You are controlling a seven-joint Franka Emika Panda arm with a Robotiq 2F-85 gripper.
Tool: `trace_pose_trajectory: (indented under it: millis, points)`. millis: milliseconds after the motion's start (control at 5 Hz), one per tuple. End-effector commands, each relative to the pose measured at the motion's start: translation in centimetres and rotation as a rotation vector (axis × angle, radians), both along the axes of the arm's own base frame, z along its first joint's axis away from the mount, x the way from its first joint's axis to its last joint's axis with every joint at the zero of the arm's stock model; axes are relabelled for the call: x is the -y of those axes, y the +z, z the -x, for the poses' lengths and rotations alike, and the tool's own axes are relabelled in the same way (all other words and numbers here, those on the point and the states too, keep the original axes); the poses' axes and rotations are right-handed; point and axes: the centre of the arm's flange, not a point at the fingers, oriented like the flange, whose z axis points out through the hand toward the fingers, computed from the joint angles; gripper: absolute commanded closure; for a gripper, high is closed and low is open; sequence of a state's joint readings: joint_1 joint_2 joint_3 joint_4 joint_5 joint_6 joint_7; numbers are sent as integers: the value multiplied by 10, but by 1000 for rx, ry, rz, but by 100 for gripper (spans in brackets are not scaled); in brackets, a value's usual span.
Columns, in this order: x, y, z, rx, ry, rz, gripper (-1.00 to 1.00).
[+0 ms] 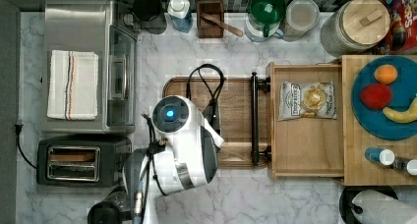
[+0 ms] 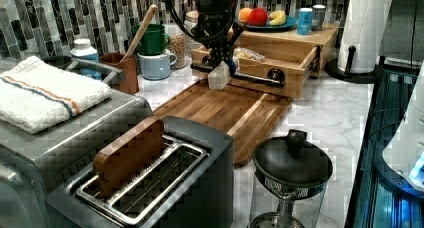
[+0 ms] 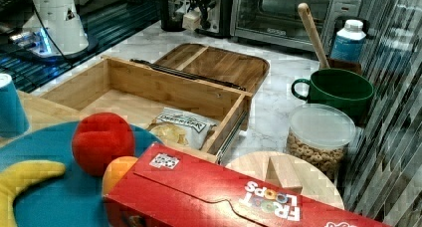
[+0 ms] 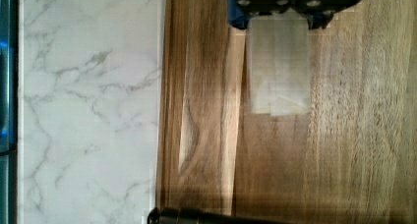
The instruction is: Place the butter on the board.
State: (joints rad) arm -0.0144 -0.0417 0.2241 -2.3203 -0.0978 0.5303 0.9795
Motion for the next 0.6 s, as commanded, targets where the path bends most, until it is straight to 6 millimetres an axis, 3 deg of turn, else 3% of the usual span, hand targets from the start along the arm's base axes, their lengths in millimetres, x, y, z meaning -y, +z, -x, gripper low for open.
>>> trace_pose_trajectory:
  millis: [200, 600]
  points:
    - [-56, -1, -10, 76, -178, -41, 100]
    - [-63, -33, 5, 70, -165, -56, 100]
